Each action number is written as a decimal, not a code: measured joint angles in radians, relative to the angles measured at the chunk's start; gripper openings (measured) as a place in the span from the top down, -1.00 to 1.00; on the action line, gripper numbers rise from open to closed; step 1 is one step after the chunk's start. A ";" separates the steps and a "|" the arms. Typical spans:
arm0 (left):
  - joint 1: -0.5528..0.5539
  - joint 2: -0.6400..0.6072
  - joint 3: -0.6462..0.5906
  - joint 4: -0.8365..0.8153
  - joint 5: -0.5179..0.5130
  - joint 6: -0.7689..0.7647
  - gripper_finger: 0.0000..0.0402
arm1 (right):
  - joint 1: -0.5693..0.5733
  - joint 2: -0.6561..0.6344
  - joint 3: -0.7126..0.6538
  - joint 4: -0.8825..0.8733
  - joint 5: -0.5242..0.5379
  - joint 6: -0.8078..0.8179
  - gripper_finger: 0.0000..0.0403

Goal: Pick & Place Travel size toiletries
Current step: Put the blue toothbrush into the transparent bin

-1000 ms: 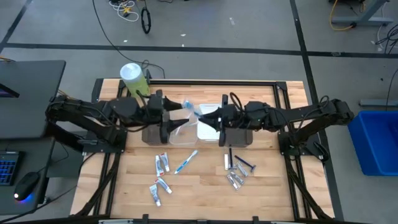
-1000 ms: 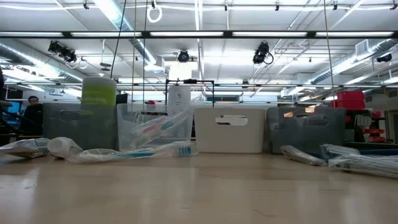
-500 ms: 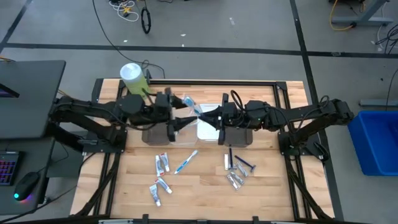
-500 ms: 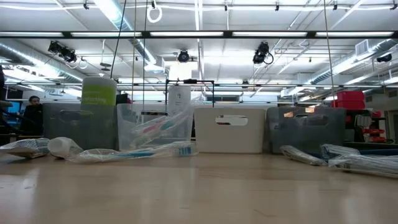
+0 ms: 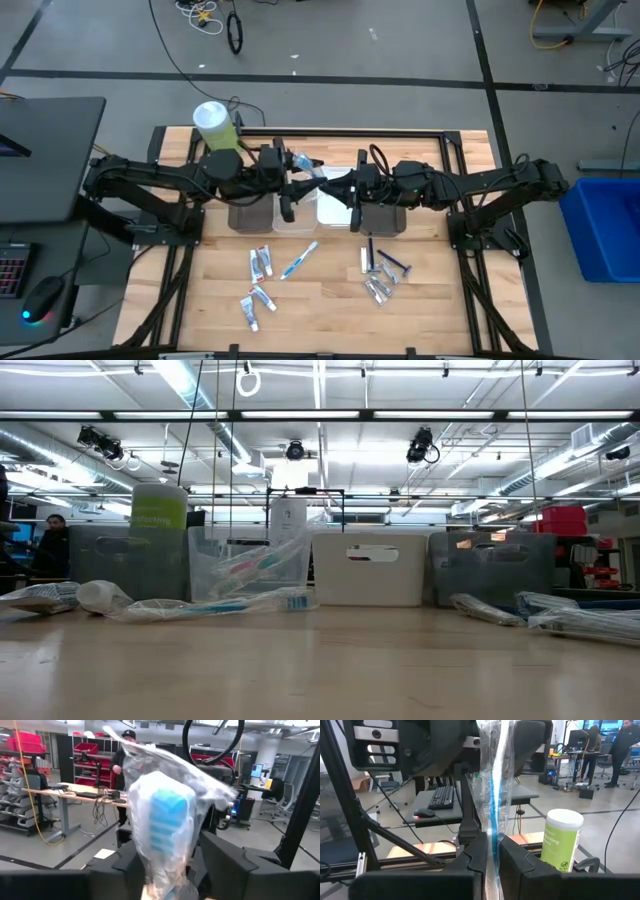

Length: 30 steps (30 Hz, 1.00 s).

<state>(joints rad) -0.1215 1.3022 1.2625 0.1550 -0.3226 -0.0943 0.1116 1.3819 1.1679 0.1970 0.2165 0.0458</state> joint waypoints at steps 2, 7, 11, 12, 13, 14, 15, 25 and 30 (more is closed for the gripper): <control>0.000 0.000 0.000 -0.001 -0.002 0.001 0.24 | 0.000 0.000 0.000 0.000 -0.003 -0.001 0.83; 0.000 0.000 0.000 -0.001 -0.008 0.001 0.53 | 0.000 0.000 0.000 0.001 -0.005 -0.001 0.83; 0.001 0.000 0.000 -0.001 -0.010 0.003 0.72 | 0.000 0.000 0.000 0.001 -0.009 -0.001 0.83; 0.001 0.000 0.000 -0.001 -0.010 0.007 0.77 | 0.000 0.000 0.000 0.002 -0.011 -0.001 0.83; 0.000 0.000 0.000 -0.001 -0.007 0.008 0.81 | 0.000 0.000 0.000 0.002 -0.010 -0.002 0.83; 0.000 0.000 0.000 0.000 -0.005 0.008 0.85 | 0.000 0.000 0.000 0.001 -0.011 -0.005 0.83; 0.000 0.000 0.000 0.000 -0.003 0.007 0.88 | 0.000 0.000 0.000 0.000 -0.011 -0.006 0.83; 0.000 0.000 0.000 -0.001 -0.003 0.010 0.88 | 0.000 0.000 0.000 -0.005 -0.010 -0.004 0.83; 0.000 0.000 0.000 -0.001 -0.003 0.011 0.92 | 0.000 0.000 0.000 -0.005 -0.011 -0.004 0.83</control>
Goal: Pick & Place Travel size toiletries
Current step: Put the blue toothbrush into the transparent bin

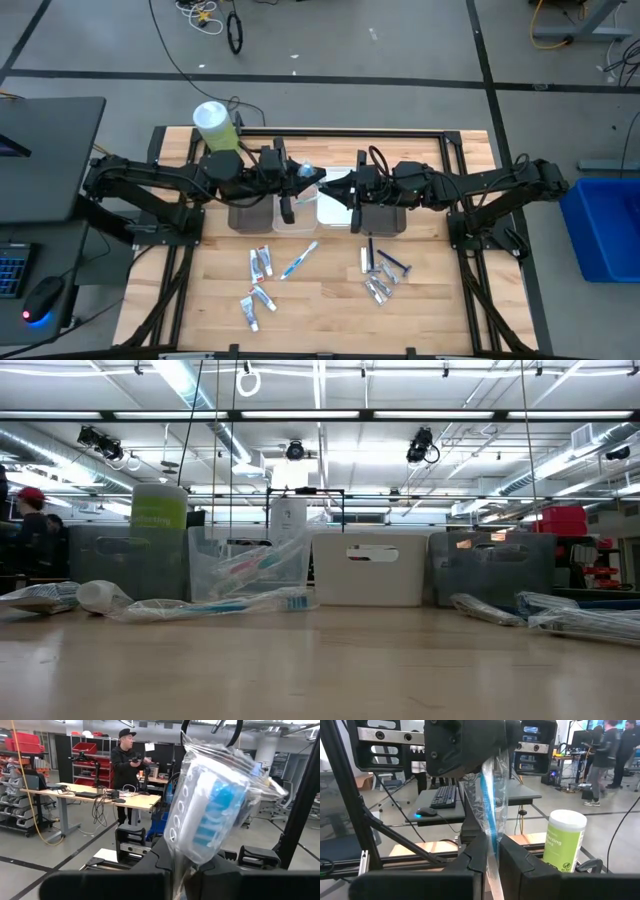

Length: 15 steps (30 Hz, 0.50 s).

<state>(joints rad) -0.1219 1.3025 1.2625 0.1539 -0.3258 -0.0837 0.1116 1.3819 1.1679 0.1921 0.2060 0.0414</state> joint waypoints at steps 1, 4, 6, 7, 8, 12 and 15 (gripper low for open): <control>0.000 0.000 0.000 0.000 0.000 0.000 0.92 | 0.000 0.000 0.000 0.000 0.000 -0.003 0.83; 0.000 0.000 0.000 0.000 -0.002 0.003 0.90 | 0.000 0.000 0.000 0.000 0.000 -0.005 0.83; 0.000 0.000 0.000 0.000 -0.004 0.006 0.89 | 0.000 0.000 0.000 0.000 0.001 -0.005 0.83; 0.000 0.000 0.000 0.000 -0.007 0.010 0.90 | 0.000 0.000 0.000 0.000 0.001 -0.005 0.83; 0.000 0.000 0.000 0.000 -0.012 0.015 0.91 | 0.000 0.000 0.000 0.000 0.001 -0.005 0.83; 0.000 0.000 0.000 0.000 -0.018 0.022 0.92 | 0.000 0.000 0.000 0.000 0.001 -0.005 0.83; 0.001 0.000 0.000 0.001 -0.018 0.035 0.92 | 0.000 0.000 0.000 0.000 0.001 -0.005 0.83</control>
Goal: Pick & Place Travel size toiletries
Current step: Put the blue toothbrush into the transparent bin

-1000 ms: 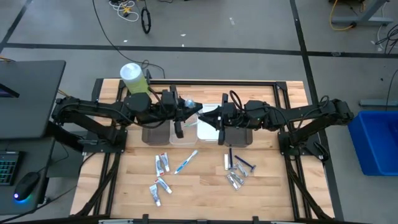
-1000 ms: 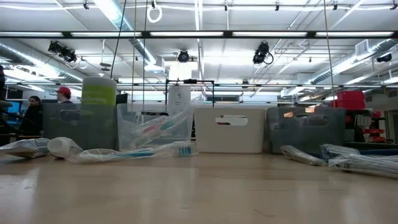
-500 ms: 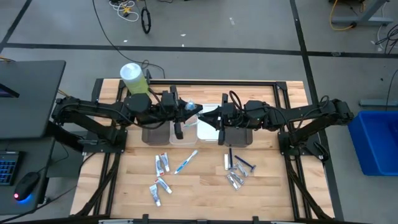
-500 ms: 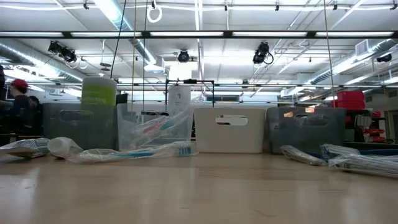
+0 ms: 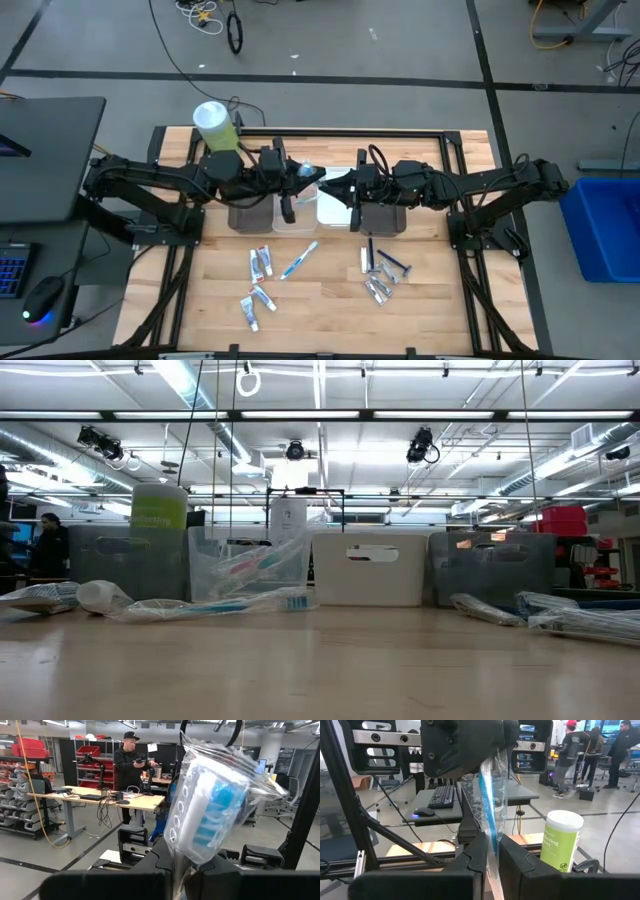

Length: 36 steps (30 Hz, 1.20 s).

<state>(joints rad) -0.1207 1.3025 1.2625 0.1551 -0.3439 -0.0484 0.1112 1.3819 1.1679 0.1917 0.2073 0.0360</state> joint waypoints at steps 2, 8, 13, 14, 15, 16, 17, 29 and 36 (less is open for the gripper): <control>0.000 0.000 0.000 0.000 0.000 0.000 0.92 | 0.000 0.000 0.000 0.000 0.001 0.000 0.82; 0.000 0.000 0.000 -0.001 -0.008 0.005 0.93 | 0.000 0.000 0.000 0.003 0.004 0.006 0.70; 0.000 -0.001 0.000 0.001 -0.030 0.009 0.93 | 0.000 0.000 0.000 0.031 0.003 0.005 0.45; 0.000 -0.003 0.000 -0.002 -0.038 0.010 0.93 | 0.000 0.000 0.000 0.034 0.003 0.005 0.39; 0.000 -0.011 0.000 -0.013 -0.041 0.013 0.93 | 0.000 -0.003 -0.001 0.035 0.002 0.005 0.33; 0.000 -0.018 0.000 -0.019 -0.042 0.013 0.93 | 0.000 -0.007 -0.002 0.034 0.001 0.005 0.28; 0.003 -0.022 0.002 -0.010 -0.044 0.011 0.92 | 0.000 -0.012 -0.002 0.038 0.001 0.005 0.23; 0.012 -0.155 0.002 -0.228 -0.145 -0.022 0.90 | 0.000 -0.116 -0.002 -0.038 0.033 0.001 0.11; 0.012 -0.191 0.001 -0.312 -0.173 -0.027 0.93 | 0.000 -0.121 -0.001 -0.069 0.020 0.001 0.27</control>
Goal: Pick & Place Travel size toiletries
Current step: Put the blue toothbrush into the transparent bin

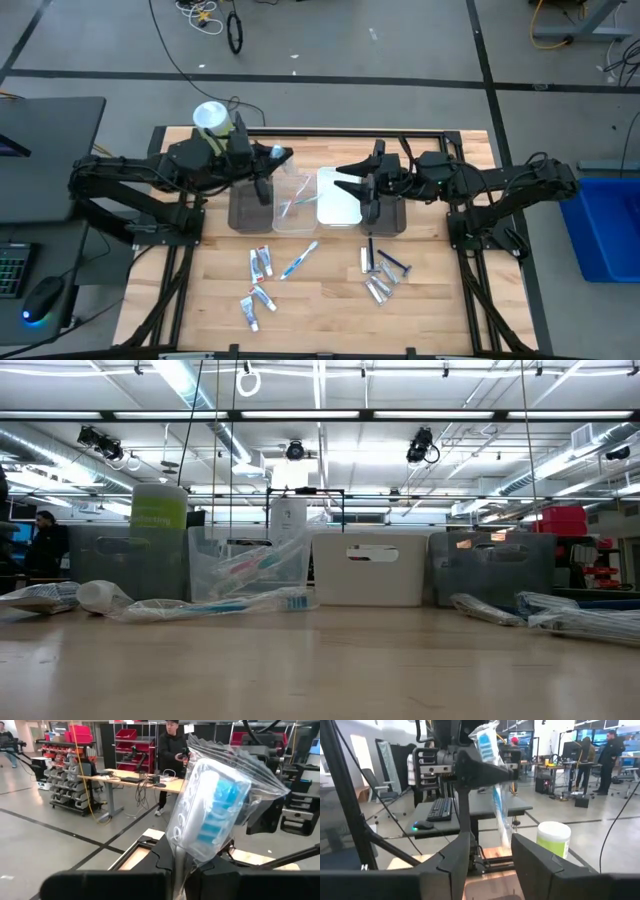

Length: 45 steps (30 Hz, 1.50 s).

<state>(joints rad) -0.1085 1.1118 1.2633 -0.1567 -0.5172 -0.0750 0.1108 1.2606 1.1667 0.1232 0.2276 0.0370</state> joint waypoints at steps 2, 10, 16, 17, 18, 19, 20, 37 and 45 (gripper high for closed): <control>0.000 -0.002 0.001 -0.015 -0.011 -0.009 0.93 | 0.000 0.000 0.000 -0.014 0.000 0.000 0.32; 0.021 0.001 0.000 -0.174 -0.032 -0.112 0.90 | 0.000 0.000 0.000 -0.016 -0.001 0.000 0.54; 0.073 0.043 0.000 -0.282 -0.011 -0.234 0.93 | 0.000 0.000 0.000 -0.057 -0.002 0.000 0.69; 0.083 0.052 0.002 -0.286 0.006 -0.254 0.92 | 0.000 0.001 0.000 -0.071 -0.002 0.000 0.70; 0.094 0.058 -0.001 -0.310 0.028 -0.269 0.90 | 0.000 0.001 0.000 -0.081 -0.003 0.000 0.72; 0.106 0.075 -0.003 -0.326 0.046 -0.285 0.88 | 0.000 0.001 0.000 -0.091 -0.003 0.000 0.74; 0.116 0.099 0.000 -0.303 0.062 -0.301 0.87 | 0.000 0.001 0.001 -0.102 -0.003 0.000 0.76; 0.231 0.430 0.000 -0.387 0.330 -0.605 0.89 | 0.000 0.002 0.001 -0.205 -0.002 -0.010 0.86; 0.235 0.531 -0.001 -0.478 0.382 -0.654 0.87 | 0.000 0.002 0.001 -0.222 -0.002 -0.027 0.86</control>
<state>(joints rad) 0.1261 1.6425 1.2621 -0.6343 -0.1354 -0.7294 0.1108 1.2621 1.1675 -0.0989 0.2253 0.0105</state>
